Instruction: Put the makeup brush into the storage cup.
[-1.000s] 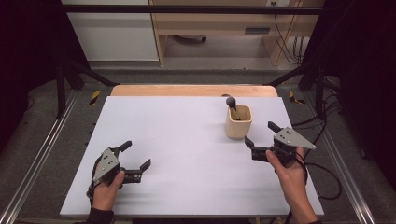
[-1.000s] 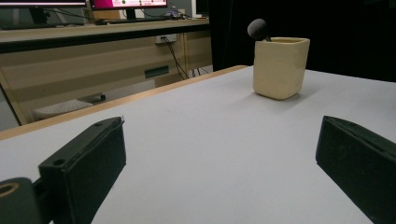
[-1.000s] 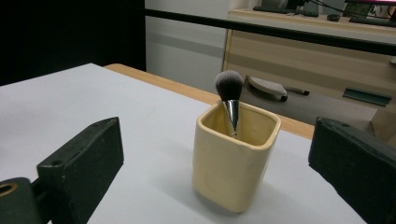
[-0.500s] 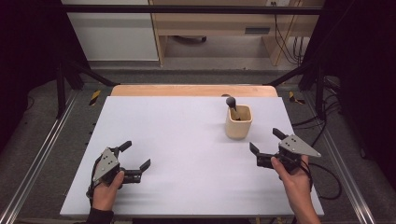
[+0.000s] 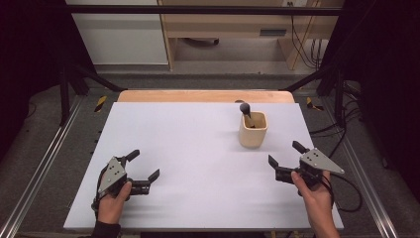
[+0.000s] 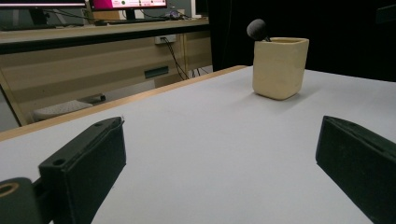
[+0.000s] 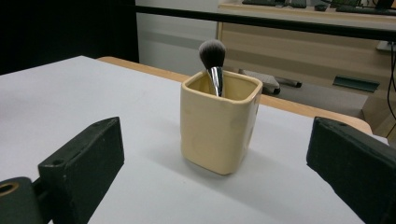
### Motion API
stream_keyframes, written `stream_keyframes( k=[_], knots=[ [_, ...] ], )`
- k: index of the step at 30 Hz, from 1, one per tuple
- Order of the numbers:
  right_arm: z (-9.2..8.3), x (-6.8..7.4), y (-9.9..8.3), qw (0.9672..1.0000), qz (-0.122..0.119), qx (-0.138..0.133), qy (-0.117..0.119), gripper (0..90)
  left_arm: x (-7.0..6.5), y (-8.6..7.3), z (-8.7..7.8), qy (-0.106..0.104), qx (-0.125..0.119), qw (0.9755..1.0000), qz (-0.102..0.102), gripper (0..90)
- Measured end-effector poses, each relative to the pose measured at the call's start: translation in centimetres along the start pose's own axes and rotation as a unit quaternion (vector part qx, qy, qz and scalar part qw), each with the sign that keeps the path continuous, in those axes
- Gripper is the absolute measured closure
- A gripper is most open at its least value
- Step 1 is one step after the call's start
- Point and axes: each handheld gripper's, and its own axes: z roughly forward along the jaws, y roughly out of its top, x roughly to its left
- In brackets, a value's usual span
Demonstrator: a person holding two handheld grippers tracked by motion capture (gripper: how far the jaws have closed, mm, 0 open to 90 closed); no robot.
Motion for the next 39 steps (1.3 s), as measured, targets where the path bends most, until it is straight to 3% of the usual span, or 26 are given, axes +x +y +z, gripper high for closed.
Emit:
stream_keyframes(
  k=[17, 39],
  knots=[
    [-0.4, 0.1, -2.7, 0.9996, 0.025, 0.007, 0.01, 4.3, 0.1, 0.0, -0.1, 0.002, 0.0, 1.0, 0.0, 1.3],
    [0.6, 0.3, -4.6, 0.9997, 0.014, -0.014, 0.014, 3.3, 0.1, 0.0, -0.1, -0.001, -0.001, 1.0, 0.003, 1.3]
  ],
)
